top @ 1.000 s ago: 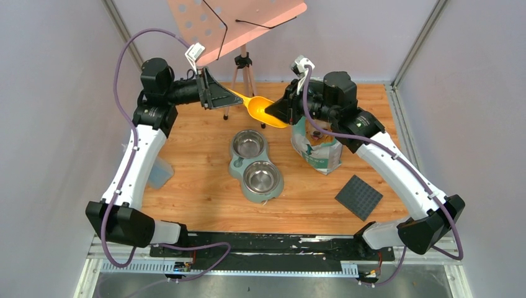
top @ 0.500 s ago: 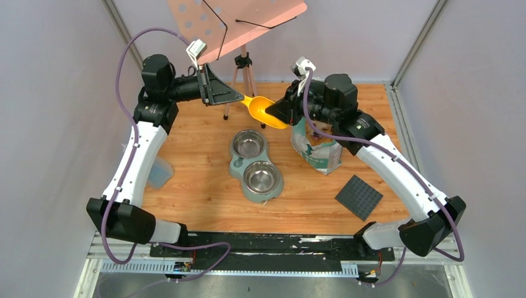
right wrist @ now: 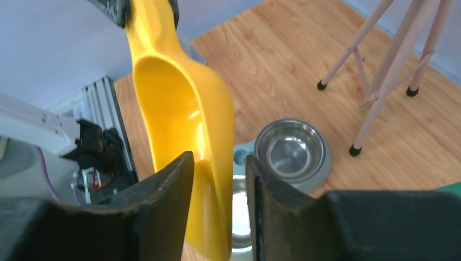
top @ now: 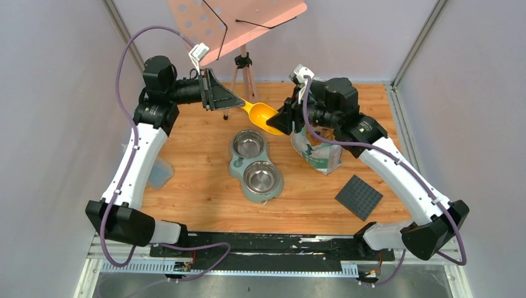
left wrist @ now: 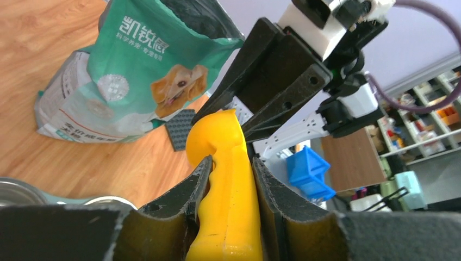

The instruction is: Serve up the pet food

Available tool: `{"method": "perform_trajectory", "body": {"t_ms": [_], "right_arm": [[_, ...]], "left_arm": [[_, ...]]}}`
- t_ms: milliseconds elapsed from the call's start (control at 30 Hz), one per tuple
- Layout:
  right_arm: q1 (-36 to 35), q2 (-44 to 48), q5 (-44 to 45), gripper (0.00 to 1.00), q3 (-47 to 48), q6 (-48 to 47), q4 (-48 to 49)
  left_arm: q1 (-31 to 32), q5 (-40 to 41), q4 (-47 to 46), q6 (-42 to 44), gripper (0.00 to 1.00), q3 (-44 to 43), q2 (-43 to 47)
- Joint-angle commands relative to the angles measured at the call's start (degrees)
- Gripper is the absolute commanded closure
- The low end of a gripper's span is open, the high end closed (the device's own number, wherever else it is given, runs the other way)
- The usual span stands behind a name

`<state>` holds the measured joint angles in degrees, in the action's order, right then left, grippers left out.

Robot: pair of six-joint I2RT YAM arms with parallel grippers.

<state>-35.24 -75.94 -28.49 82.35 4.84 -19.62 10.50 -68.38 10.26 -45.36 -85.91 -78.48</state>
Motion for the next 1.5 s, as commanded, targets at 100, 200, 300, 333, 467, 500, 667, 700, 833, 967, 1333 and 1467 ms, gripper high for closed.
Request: {"method": "perform_trajectory", "body": {"t_ms": [100,200,300,333,467,500,667,700,833,967,1333,1467], "right_arm": [[16.3,-1.2,-16.7,0.43,19.1,5.6,-19.0],[23.8,-3.9,-16.0,0.40,26.2,5.1,-22.9],[24.8,-5.7,-4.1,0.37,29.8,-4.9,-26.4],[24.8,-6.4,-0.4,0.36,30.2,-7.7,-27.6],[25.0,-8.9,5.0,0.27,31.5,-13.0,-33.4],[25.0,-9.2,5.0,0.25,31.4,-13.3,-34.7],[24.9,-8.7,10.2,0.23,28.5,-14.6,-36.6],[24.9,-8.7,11.4,0.24,28.0,-15.3,-36.8],[24.9,-8.5,12.2,0.31,25.5,-17.6,-37.1],[24.9,-9.3,13.9,0.43,24.6,-18.4,-38.3],[16.2,-8.3,14.3,1.00,24.6,-22.1,-35.8],[12.6,-8.5,15.0,1.00,24.8,-21.3,-35.2]], "left_arm": [[0.7,-1.5,8.3,20.2,1.00,2.4,7.3],[1.1,0.4,11.7,24.3,1.00,3.8,9.1],[2.6,3.8,15.7,31.2,1.00,3.6,10.2],[2.9,4.5,18.2,32.4,1.00,3.4,10.2],[4.9,6.5,27.2,40.4,1.00,0.3,9.3],[5.6,6.5,31.3,43.8,1.00,-0.2,8.9],[7.1,7.5,36.2,50.4,1.00,-0.7,9.0],[7.3,7.5,35.5,50.4,1.00,-0.5,9.2],[7.8,6.8,35.7,51.0,1.00,-0.9,9.0],[8.1,6.9,39.1,54.8,1.00,-2.4,8.5],[10.6,4.7,41.2,74.9,1.00,-2.3,13.5],[12.8,6.6,34.5,75.3,1.00,1.3,17.7]]}}
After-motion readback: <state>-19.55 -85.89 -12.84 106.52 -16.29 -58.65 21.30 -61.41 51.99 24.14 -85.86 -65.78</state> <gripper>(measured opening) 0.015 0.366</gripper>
